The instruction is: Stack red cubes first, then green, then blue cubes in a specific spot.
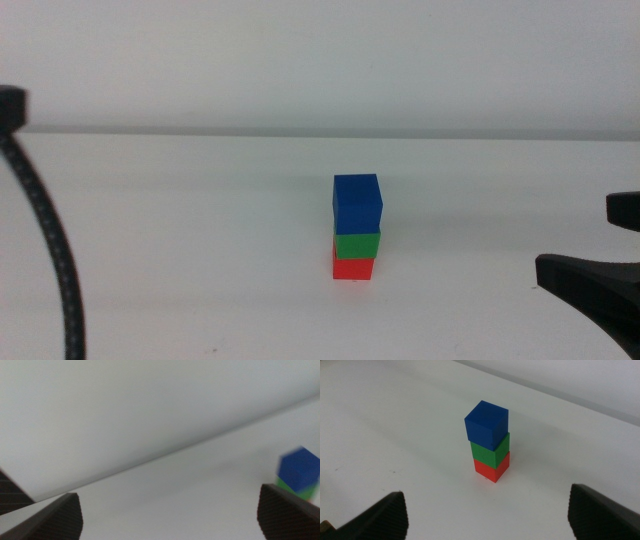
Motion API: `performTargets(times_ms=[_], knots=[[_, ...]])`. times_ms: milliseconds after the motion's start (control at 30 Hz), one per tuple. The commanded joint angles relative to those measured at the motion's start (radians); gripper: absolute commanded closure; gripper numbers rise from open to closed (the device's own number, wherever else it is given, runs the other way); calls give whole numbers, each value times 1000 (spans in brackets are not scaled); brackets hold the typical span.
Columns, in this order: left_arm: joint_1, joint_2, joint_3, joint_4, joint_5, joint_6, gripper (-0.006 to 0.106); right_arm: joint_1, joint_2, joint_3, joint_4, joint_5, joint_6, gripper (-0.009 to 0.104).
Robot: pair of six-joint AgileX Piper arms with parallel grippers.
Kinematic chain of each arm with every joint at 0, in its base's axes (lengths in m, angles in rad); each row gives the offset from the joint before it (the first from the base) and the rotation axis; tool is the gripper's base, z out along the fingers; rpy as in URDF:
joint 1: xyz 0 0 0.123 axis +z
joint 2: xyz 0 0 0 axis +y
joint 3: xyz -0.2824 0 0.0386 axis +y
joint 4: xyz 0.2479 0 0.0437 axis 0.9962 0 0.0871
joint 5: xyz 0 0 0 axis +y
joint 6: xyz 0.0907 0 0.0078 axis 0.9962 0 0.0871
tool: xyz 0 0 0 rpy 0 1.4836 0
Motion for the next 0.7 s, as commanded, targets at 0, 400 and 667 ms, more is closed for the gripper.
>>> performTargets(times_ms=[0,400,667], knots=[[105,-62,76,-99,-122,43,7,-7,-4,4,3,-10,-1,10],[273,-184,139,-248,-115,45,7,-7,-4,4,3,-10,-1,10],[273,-184,164,-248,-119,45,7,-7,-4,4,3,-10,-1,10]])
